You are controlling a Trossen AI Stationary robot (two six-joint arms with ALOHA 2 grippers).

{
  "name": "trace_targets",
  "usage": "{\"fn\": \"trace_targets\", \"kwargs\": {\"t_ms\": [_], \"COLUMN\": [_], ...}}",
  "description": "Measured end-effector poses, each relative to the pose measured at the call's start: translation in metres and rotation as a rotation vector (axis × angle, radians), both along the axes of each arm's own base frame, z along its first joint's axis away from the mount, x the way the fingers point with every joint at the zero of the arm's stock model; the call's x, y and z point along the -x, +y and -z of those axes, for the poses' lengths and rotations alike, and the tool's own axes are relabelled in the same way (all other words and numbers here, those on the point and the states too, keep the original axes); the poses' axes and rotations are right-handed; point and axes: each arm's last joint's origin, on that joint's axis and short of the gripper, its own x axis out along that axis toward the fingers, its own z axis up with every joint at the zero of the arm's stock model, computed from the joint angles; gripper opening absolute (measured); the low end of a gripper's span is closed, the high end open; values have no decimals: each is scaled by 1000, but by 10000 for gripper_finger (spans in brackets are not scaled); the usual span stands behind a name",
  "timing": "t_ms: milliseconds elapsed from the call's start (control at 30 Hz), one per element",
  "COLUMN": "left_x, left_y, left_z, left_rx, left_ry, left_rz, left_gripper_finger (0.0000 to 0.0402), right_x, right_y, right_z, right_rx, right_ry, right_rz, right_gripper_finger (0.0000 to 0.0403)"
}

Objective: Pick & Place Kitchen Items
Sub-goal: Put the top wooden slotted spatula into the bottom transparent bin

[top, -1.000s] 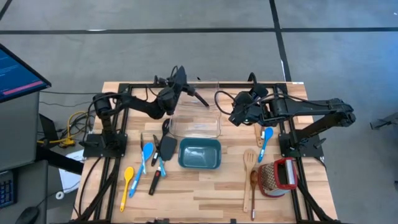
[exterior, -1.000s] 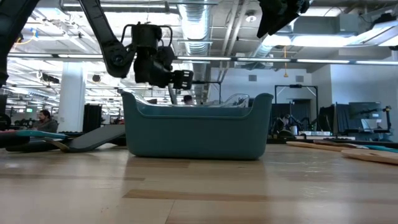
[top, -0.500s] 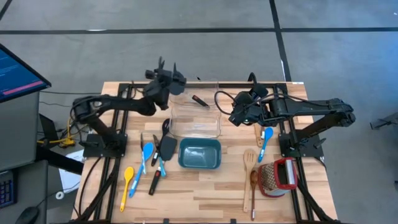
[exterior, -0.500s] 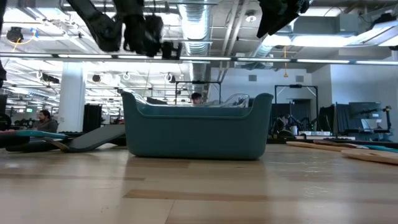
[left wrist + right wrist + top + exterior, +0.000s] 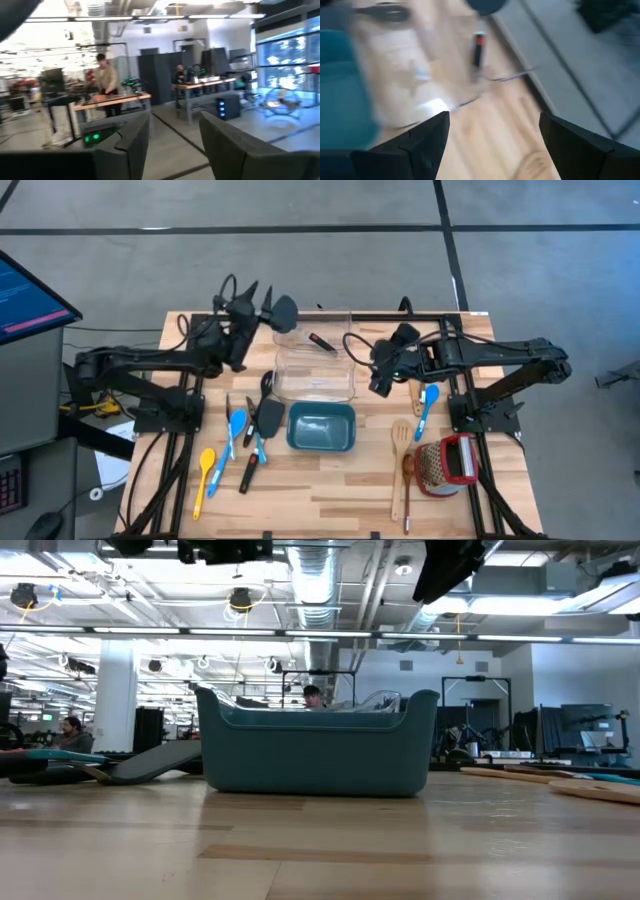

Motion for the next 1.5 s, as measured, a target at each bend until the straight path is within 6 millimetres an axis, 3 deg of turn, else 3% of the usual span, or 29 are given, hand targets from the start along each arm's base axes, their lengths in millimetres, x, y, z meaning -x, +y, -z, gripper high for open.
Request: {"fn": "trace_targets", "kwargs": {"t_ms": [233, 533, 1067, 1500], "left_x": [12, 16, 15, 15], "left_y": [-26, -47, -53, -53], "left_z": [-15, -20, -20, -21], "left_rx": [-4, -1, 0, 0], "left_ry": [-64, -88, -86, -91], "left_rz": [95, 177, 204, 205], "left_gripper_finger": [128, 120, 122, 125], "right_x": [-4, -7, -13, -23], "right_y": [3, 0, 0, 1], "right_z": [-1, -3, -6, -16], "right_rx": [-74, -77, -76, -117], "right_ry": [-36, -77, -139, -317], "right_rz": [-53, -45, -49, -16], "right_gripper_finger": [303, 303, 303, 303]}}
